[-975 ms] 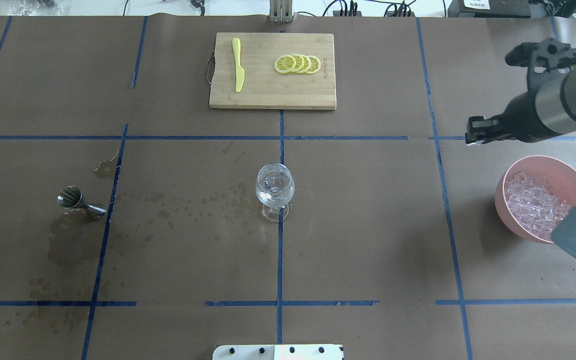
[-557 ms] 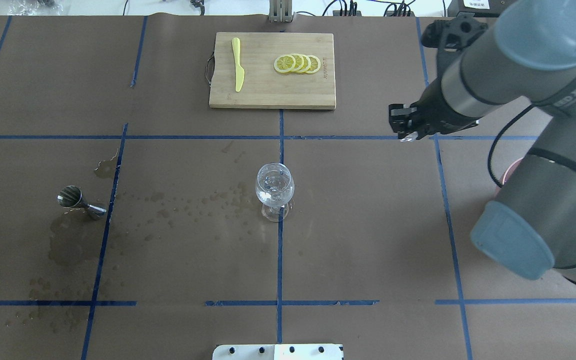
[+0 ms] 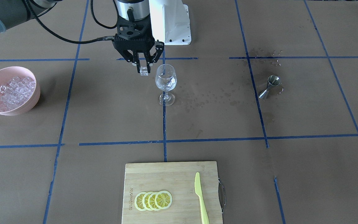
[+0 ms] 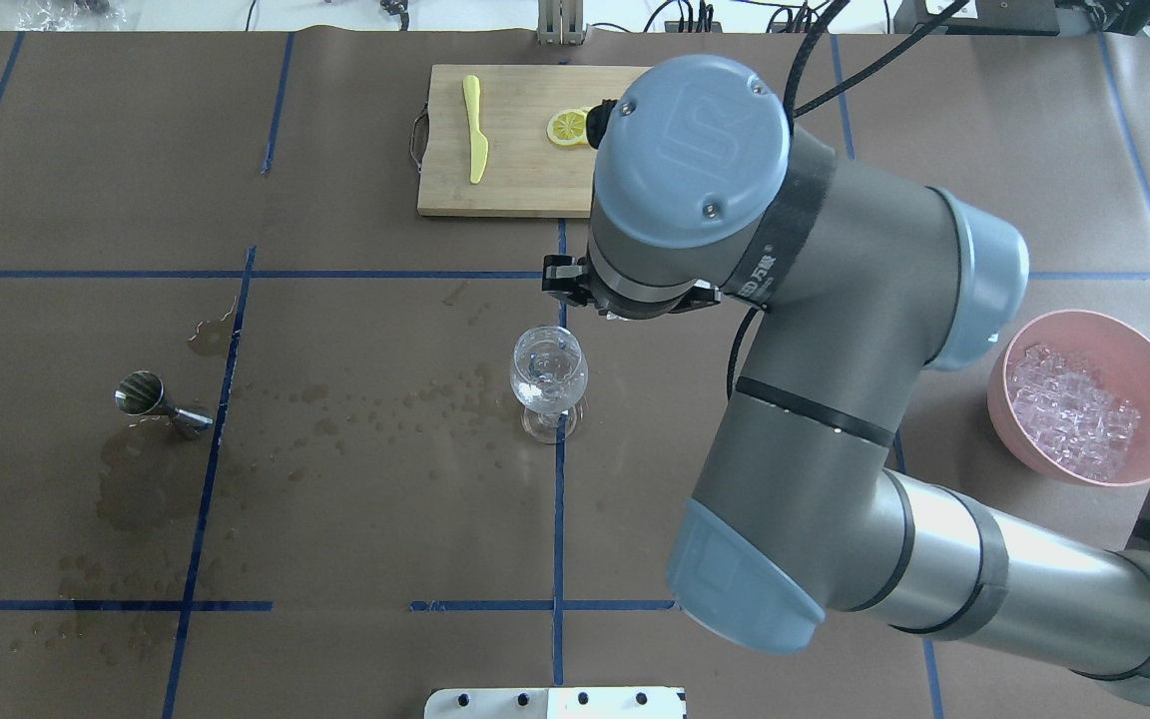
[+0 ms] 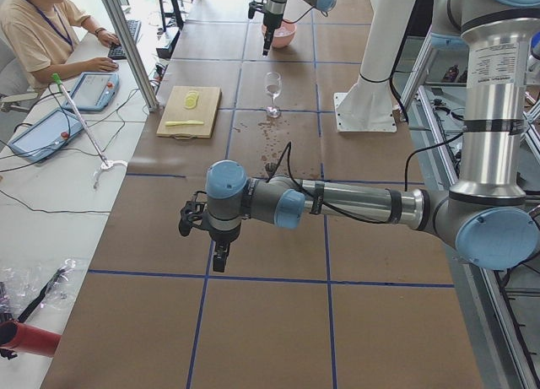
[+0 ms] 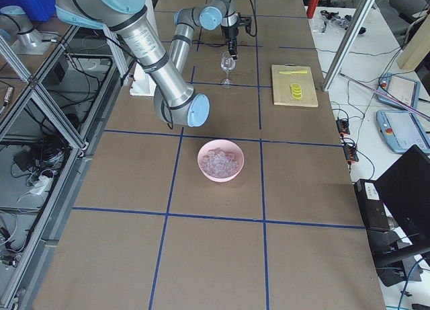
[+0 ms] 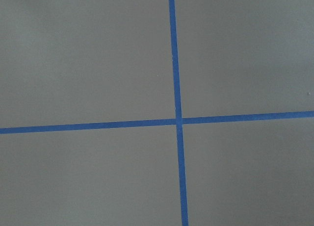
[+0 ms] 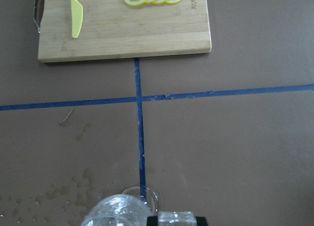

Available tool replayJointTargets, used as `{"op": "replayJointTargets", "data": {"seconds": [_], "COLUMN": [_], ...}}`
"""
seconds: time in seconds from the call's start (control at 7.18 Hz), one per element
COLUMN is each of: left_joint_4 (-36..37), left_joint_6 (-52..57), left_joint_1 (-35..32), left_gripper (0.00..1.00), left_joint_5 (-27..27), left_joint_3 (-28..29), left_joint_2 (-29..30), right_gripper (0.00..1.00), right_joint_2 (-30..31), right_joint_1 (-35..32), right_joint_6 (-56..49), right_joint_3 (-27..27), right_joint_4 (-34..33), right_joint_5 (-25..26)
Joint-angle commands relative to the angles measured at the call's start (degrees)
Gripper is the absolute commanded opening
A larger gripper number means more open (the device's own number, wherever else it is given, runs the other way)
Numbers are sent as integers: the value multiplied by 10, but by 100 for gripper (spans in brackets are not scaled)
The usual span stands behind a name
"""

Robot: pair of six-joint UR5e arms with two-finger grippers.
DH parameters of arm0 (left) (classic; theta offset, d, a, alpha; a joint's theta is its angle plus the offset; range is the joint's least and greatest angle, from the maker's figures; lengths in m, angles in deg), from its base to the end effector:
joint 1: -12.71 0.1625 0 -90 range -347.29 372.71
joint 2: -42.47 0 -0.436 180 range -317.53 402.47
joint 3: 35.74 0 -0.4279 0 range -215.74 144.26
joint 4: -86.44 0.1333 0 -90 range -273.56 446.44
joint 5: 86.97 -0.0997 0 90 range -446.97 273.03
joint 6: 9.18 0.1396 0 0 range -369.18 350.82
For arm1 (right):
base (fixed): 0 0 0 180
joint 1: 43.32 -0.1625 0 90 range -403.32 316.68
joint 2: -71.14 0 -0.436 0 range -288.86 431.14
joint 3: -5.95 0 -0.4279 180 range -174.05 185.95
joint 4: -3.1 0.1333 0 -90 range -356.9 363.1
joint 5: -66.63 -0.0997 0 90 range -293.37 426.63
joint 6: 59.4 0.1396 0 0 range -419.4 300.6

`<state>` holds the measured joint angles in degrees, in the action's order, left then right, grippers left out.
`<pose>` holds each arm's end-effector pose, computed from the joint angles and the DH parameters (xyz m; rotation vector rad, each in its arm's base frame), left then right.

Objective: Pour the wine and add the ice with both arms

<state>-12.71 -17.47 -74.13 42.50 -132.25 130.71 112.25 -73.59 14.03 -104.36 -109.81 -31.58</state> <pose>-0.0150 -0.5373 0.6435 0.1633 0.7050 -0.0020 -0.5036 -0.4252 0.0726 0.1965 -0.7948 0.1677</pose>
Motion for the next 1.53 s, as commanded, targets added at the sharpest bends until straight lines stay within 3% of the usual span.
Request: {"op": "replayJointTargets", "data": {"seconds": [0.0,0.28,0.42,0.56,0.84,1.39], "left_joint_4": [0,0,0,0,0,1], "left_joint_6": [0,0,0,-1,0,-1], "left_joint_1": [0,0,0,0,0,0], "left_gripper": [100,100,100,100,100,100], "left_joint_5": [0,0,0,0,0,-1], "left_joint_3": [0,1,2,2,2,2], "left_joint_2": [0,0,-1,-1,-1,-3], "right_gripper": [9,12,18,32,100,100], "right_joint_2": [-51,-74,-74,-76,-74,-66], "right_joint_1": [34,46,50,51,51,46], "right_joint_6": [34,34,34,34,33,24], "right_joint_3": [59,57,57,56,55,37], "right_joint_4": [-2,-49,-49,-48,-48,-50], "right_joint_5": [29,30,31,31,34,27]}}
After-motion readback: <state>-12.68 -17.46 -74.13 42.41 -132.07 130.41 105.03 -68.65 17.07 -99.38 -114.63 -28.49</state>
